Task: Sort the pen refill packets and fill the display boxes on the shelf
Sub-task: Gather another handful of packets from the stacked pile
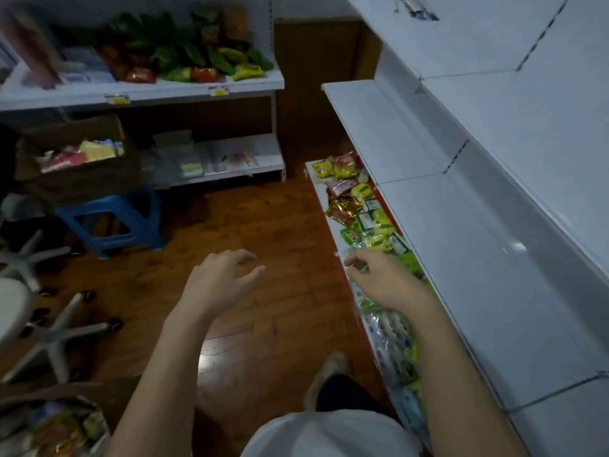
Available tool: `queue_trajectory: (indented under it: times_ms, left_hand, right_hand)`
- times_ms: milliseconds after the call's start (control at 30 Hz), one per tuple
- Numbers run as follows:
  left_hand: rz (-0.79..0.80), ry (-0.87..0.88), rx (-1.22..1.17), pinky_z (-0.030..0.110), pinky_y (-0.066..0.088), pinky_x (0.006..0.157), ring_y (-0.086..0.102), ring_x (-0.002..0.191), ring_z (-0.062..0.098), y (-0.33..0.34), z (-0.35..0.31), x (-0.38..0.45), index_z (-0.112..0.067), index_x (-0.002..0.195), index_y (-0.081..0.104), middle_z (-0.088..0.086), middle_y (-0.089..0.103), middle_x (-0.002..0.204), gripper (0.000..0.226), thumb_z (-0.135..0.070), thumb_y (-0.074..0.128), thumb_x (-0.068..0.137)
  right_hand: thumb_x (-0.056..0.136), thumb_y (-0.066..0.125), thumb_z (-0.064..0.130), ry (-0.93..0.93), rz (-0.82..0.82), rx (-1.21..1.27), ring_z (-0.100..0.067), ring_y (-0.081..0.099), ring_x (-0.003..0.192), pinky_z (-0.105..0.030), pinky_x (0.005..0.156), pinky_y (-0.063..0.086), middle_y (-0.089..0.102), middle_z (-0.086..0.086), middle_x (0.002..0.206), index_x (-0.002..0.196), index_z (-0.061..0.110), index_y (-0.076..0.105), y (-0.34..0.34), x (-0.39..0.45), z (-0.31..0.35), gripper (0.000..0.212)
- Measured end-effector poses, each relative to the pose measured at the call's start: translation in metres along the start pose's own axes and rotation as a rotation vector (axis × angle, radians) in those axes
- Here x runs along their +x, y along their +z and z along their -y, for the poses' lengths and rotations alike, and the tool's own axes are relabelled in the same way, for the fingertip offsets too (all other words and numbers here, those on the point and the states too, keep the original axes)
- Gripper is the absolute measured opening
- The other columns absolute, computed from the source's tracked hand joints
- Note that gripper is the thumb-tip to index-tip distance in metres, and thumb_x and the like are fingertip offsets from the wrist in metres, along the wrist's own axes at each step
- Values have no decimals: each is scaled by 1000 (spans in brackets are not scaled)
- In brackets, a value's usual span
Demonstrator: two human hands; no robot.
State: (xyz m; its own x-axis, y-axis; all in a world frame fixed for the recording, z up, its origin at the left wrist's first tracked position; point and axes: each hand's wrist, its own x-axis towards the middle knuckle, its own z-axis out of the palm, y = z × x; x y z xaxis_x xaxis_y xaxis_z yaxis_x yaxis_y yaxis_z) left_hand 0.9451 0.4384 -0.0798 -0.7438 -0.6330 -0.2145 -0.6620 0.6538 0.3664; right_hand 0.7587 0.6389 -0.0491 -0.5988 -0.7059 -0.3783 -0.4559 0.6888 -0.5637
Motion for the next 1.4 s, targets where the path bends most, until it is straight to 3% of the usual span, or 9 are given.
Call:
queue_trajectory:
  times_ms: [167,400,533,733,1033,1167,1233,1333,1400]
  left_hand:
    - [113,1,22,40,50,95,53,120,15,3,3,90,-37,128,58,-10,61,128,51,-69,44,91]
    - [32,-5,23,41,53,91,61,110,15,-76,14,239,-36,128,57,-8,60,131,51,-69,46,90]
    - [-28,1,-27,42,52,93,58,112,14,-112,13,318,-37,127,58,-10,62,126,50,-69,47,90]
    - [77,13,-79,38,51,95,57,113,11,-120,22,418,-36,127,58,-11,61,127,47,-65,47,92]
    - [214,203,-122,31,50,87,58,104,11,-139,14,627,-30,122,64,-7,64,123,36,-53,52,96]
    - [194,235,-72,39,54,85,62,101,15,-166,8,725,-36,119,64,-9,65,118,38,-60,48,94]
    - [262,285,-63,40,54,87,61,103,13,-173,-3,758,-36,120,63,-12,66,113,37,-59,49,94]
    - [212,398,-135,35,51,86,58,102,8,-190,-36,808,-35,119,64,-14,64,112,29,-51,53,96]
    - [91,529,-219,31,48,84,56,102,8,-205,-68,845,-32,116,66,-13,63,109,24,-42,55,97]
  right_hand:
    - [100,52,32,40,118,-3,-13,59,100,-29,82,50,60,8,113,125,23,60,-8,86,5,28]
    - [101,49,32,-47,94,6,-16,57,108,-32,89,50,59,3,127,130,23,56,-74,234,51,31]
    - [101,47,31,-83,26,-2,-16,58,106,-39,92,53,59,4,124,130,24,55,-116,303,79,31]
    - [102,48,32,-44,81,3,-13,57,104,-33,91,52,58,6,116,130,23,55,-140,400,92,31]
    - [101,50,29,141,24,72,-15,58,97,-38,91,51,59,6,102,119,22,60,-181,561,109,22]
    - [100,51,26,187,-90,116,-15,59,92,-32,77,49,63,0,114,119,22,61,-208,624,116,22]
    - [99,53,27,232,-55,145,-15,62,94,-35,83,54,64,-1,115,119,23,61,-217,644,118,22]
    - [100,54,29,173,-49,280,-8,63,96,-22,77,54,63,6,115,120,27,62,-248,677,130,21]
    - [100,54,30,42,-175,387,-3,64,95,-20,77,51,65,14,107,112,35,64,-283,700,143,16]
